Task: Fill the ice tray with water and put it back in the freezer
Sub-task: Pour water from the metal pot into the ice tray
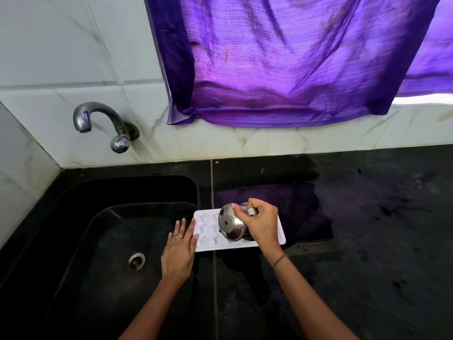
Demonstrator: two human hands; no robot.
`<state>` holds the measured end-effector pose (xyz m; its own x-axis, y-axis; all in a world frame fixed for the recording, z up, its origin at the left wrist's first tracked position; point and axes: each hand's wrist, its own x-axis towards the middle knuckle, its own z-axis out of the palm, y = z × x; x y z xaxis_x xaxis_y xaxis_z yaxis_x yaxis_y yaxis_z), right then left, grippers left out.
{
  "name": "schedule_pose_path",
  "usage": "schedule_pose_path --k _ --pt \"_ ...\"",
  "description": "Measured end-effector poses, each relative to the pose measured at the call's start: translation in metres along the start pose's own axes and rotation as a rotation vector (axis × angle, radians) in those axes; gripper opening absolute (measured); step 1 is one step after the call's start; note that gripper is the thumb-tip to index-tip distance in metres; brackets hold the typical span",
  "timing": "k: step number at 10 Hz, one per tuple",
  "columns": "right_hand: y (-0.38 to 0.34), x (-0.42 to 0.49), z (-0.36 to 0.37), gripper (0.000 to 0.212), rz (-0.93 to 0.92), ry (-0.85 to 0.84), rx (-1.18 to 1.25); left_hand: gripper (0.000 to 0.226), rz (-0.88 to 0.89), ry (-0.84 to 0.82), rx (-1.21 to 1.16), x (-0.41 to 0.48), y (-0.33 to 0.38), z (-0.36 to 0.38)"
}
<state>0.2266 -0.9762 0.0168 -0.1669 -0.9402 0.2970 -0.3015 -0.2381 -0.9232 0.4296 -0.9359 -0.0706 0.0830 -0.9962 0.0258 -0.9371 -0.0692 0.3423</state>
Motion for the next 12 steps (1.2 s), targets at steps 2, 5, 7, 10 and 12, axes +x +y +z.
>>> schedule_pose_path --k 2,5,7,10,12 --pt "-0.0031 -0.0036 -0.001 0.059 -0.071 -0.001 -0.054 0.077 -0.009 0.001 0.016 0.0008 0.0015 -0.0012" --pt "-0.0003 -0.0026 -0.0009 0.055 -0.211 -0.044 -0.152 0.075 -0.02 0.011 0.024 -0.0001 0.0016 -0.0004" --pt "0.0027 -0.0023 -0.0014 0.053 -0.232 -0.056 -0.197 0.074 -0.019 0.015 0.021 0.0002 0.0012 0.0005" --pt "0.0009 -0.0021 -0.0014 0.051 -0.261 -0.067 -0.214 0.075 -0.025 0.011 0.037 0.0003 0.0017 0.0008" --pt "0.0016 -0.0012 -0.0013 0.051 -0.213 -0.044 -0.18 0.076 -0.025 0.005 0.042 -0.0001 0.0019 0.0"
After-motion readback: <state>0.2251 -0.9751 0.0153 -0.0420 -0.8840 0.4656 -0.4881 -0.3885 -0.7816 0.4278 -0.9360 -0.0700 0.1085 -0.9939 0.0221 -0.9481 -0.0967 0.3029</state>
